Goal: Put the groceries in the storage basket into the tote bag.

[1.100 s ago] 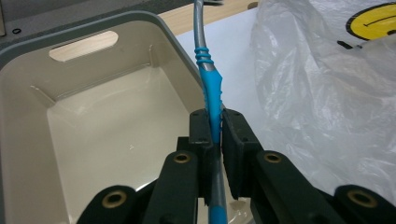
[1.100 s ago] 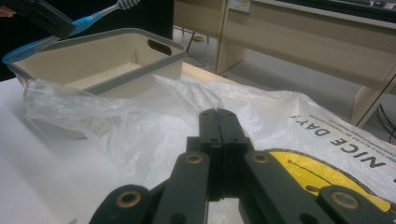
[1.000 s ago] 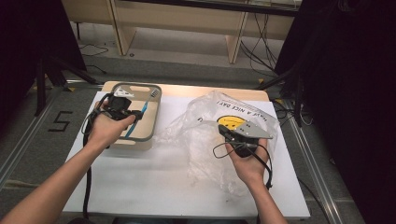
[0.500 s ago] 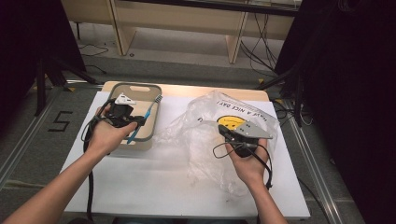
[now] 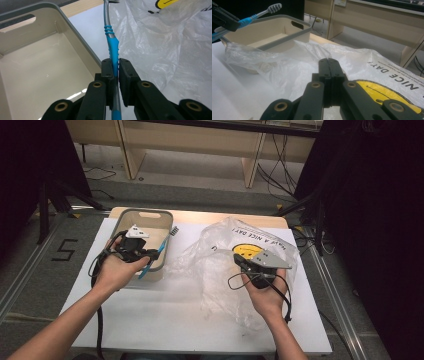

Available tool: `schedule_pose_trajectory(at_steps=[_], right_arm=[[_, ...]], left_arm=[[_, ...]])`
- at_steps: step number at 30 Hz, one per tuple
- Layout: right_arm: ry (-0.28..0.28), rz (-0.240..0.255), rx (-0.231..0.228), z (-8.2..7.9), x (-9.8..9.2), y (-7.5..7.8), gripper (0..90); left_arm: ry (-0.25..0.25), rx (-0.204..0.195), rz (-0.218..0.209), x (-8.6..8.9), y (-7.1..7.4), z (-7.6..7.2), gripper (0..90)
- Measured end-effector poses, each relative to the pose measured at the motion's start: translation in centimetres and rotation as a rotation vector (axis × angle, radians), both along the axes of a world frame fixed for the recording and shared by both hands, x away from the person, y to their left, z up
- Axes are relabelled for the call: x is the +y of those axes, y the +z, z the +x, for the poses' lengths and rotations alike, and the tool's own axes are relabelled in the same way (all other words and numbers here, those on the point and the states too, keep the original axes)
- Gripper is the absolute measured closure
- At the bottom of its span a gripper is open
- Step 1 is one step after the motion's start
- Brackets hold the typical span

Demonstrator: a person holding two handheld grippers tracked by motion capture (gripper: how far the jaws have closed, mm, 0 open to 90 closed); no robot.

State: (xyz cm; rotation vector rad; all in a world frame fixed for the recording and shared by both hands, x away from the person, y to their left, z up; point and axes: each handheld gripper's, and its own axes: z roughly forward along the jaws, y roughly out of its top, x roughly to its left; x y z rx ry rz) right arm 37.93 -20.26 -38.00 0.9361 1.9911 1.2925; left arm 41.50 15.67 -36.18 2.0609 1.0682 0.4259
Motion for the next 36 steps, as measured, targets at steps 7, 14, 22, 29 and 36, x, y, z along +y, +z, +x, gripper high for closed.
schedule_pose_trajectory(at_steps=[7, 14, 22, 29, 36], right_arm=[[0.001, 0.0, -0.001, 0.0, 0.0, 0.0, 90.0], [0.001, -0.002, 0.0, 0.0, 0.0, 0.0, 90.0], [0.001, -0.002, 0.0, 0.0, 0.0, 0.0, 90.0], [0.0, -0.002, 0.001, 0.0, 0.0, 0.0, 90.0], [0.0, -0.002, 0.0, 0.0, 0.0, 0.0, 90.0]], left_arm=[[-0.018, -0.003, -0.01, -0.4, -0.1, -0.5, 82.2], [-0.042, -0.017, -0.007, -0.9, 0.0, -1.0, 82.2], [-0.075, -0.024, -0.004, -1.6, 0.1, -1.7, 82.2], [-0.108, -0.029, -0.008, -2.5, 0.2, -2.4, 82.2], [-0.133, -0.02, 0.001, -3.4, -0.3, -2.9, 82.2]])
